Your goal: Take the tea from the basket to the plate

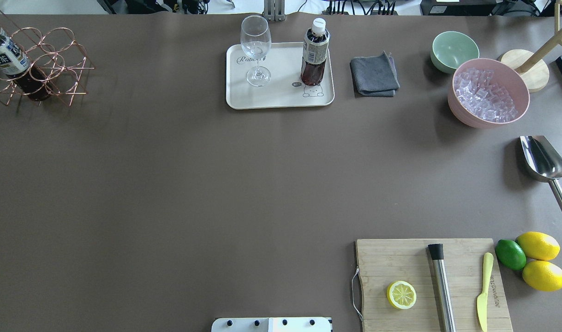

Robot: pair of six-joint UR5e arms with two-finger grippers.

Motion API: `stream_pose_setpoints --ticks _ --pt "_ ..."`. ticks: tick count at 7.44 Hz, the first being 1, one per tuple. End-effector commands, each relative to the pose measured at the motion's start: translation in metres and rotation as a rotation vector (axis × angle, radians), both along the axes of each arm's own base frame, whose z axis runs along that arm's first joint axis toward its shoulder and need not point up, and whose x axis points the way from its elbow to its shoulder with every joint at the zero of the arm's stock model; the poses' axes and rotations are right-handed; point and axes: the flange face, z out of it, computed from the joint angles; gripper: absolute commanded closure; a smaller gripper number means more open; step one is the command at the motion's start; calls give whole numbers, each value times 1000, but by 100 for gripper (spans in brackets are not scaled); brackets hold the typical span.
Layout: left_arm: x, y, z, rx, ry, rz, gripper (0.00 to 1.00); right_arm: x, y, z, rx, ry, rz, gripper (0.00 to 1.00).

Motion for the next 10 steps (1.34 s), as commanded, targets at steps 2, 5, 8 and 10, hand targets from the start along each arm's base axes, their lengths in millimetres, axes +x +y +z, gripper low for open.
stream_pose_setpoints --ticks 2,5,8,10 --pt "0 3 -4 10 0 0 100 -19 -4 5 -10 -16 -42 0" --pt "1 3 -5 8 1 -1 100 -21 -5 6 -10 -16 -47 0" --pt "1 4 -8 7 2 -5 1 -20 -4 9 -18 -16 -44 0" --pt "1 4 -11 -2 10 -13 1 -20 -4 8 -16 -16 -45 0"
